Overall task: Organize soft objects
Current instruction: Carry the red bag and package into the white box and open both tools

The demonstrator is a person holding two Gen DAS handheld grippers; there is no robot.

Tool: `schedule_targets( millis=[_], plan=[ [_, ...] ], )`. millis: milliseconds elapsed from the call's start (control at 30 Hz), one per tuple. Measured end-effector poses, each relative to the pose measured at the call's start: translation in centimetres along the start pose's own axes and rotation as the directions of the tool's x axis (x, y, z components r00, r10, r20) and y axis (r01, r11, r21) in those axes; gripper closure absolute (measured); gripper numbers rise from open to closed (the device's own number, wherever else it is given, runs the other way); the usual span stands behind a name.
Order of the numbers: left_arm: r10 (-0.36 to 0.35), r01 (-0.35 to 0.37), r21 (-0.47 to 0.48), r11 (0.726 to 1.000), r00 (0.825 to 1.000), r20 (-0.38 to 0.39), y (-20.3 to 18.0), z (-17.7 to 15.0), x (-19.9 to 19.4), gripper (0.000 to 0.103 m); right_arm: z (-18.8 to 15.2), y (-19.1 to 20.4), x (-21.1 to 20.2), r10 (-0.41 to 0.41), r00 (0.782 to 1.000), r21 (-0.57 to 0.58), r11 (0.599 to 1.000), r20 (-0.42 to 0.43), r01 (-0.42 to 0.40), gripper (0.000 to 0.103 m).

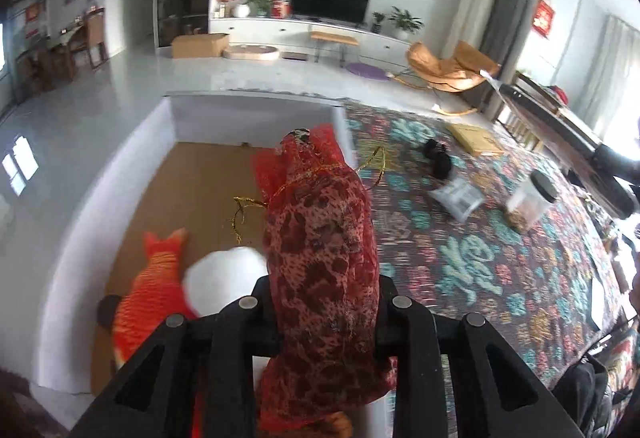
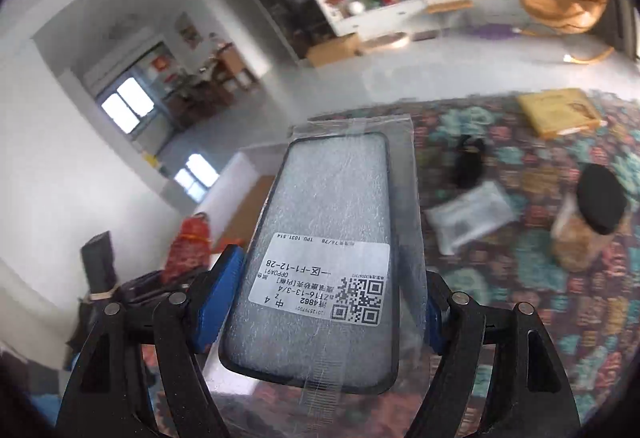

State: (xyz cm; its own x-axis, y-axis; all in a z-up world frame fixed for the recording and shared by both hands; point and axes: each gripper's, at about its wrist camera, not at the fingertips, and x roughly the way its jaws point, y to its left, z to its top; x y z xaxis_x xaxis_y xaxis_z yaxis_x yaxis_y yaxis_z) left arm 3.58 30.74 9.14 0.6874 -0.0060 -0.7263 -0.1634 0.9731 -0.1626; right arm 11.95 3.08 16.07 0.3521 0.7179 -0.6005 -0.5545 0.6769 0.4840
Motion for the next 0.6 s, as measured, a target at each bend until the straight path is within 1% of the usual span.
schedule_targets(
  millis=[33,67,100,133,167,200,233,267,300,367,400,433,467,500,533,567,600],
  plan=[
    [0.049,-0.049,-0.022,0.999,0.999,0.003,1.7,-0.2,-0.1,0.066,0.1,2.1,2.2,0.045,0.999,-0.017,0.999,-0.015,-0.045,0.024],
    [0.097,-0.097,-0.038,0.995,0.995,0.003,3.1,-0.5,-0.2,0.049,0.2,4.1,4.3,0.079,0.997,-0.029,0.996,-0.023,-0.08,0.023],
    [0.14,-0.14,-0.056,0.989,0.99,-0.005,4.3,-0.8,-0.1,0.019,0.1,5.8,6.6,0.12,0.992,-0.032,0.992,-0.025,-0.121,0.021],
    [0.171,-0.172,-0.077,0.982,0.985,-0.009,5.4,-1.1,0.1,0.007,0.0,7.3,9.0,0.163,0.986,-0.032,0.986,-0.039,-0.164,0.019],
    [0.189,-0.188,-0.096,0.977,0.982,0.002,6.2,-1.8,0.0,0.001,-0.1,8.3,11.6,0.194,0.978,-0.029,0.98,-0.076,-0.197,0.012],
    [0.207,-0.205,-0.111,0.972,0.978,0.008,6.9,-2.3,0.1,0.001,-0.4,9.1,14.0,0.199,0.973,-0.014,0.979,-0.118,-0.202,0.012],
    [0.225,-0.224,-0.119,0.967,0.974,-0.003,7.1,-2.7,0.4,0.001,-0.7,9.1,15.7,0.198,0.971,-0.003,0.98,-0.138,-0.2,0.012],
    [0.239,-0.238,-0.129,0.963,0.971,-0.015,7.5,-2.9,0.5,0.001,-1.0,9.0,16.6,0.197,0.971,0.002,0.98,-0.138,-0.198,0.012],
    [0.242,-0.241,-0.14,0.96,0.97,-0.012,7.7,-3.2,0.5,0.001,-1.3,8.8,16.7,0.194,0.973,0.006,0.981,-0.126,-0.195,0.012],
    [0.246,-0.239,-0.161,0.958,0.969,0.027,7.7,-3.5,-0.1,0.001,-2.0,7.2,14.9,0.2,0.977,-0.001,0.98,-0.073,-0.2,0.012],
    [0.251,-0.24,-0.169,0.956,0.967,0.047,7.3,-3.6,-0.4,0.001,-2.4,6.1,13.5,0.179,0.983,-0.019,0.984,-0.042,-0.18,0.012],
    [0.242,-0.227,-0.176,0.958,0.968,0.067,6.8,-3.7,-0.7,0.001,-2.7,5.3,12.2,0.137,0.99,-0.045,0.989,-0.019,-0.138,0.012],
    [0.216,-0.197,-0.18,0.964,0.972,0.091,6.1,-3.8,-1.0,0.001,-3.1,4.6,11.0,0.082,0.997,-0.075,0.994,-0.002,-0.082,0.012],
    [0.181,-0.159,-0.179,0.971,0.977,0.111,5.0,-3.8,-1.3,0.001,-4.0,3.0,10.2,0.008,1.0,-0.105,0.994,0.009,-0.007,0.012],
    [0.136,-0.114,-0.17,0.979,0.982,0.127,3.7,-3.8,-1.5,0.001,-5.2,1.2,9.5,-0.086,0.996,-0.13,0.988,0.016,0.088,0.012],
    [0.083,-0.062,-0.15,0.987,0.987,0.137,2.0,-3.8,-1.6,0.001,-6.5,-0.8,8.9,-0.195,0.98,-0.147,0.969,0.021,0.196,0.012],
    [0.029,-0.011,-0.122,0.992,0.989,0.142,-0.4,-3.6,-1.7,0.001,-8.1,-3.1,8.6,-0.302,0.953,-0.161,0.94,0.022,0.301,0.012]
  ],
)
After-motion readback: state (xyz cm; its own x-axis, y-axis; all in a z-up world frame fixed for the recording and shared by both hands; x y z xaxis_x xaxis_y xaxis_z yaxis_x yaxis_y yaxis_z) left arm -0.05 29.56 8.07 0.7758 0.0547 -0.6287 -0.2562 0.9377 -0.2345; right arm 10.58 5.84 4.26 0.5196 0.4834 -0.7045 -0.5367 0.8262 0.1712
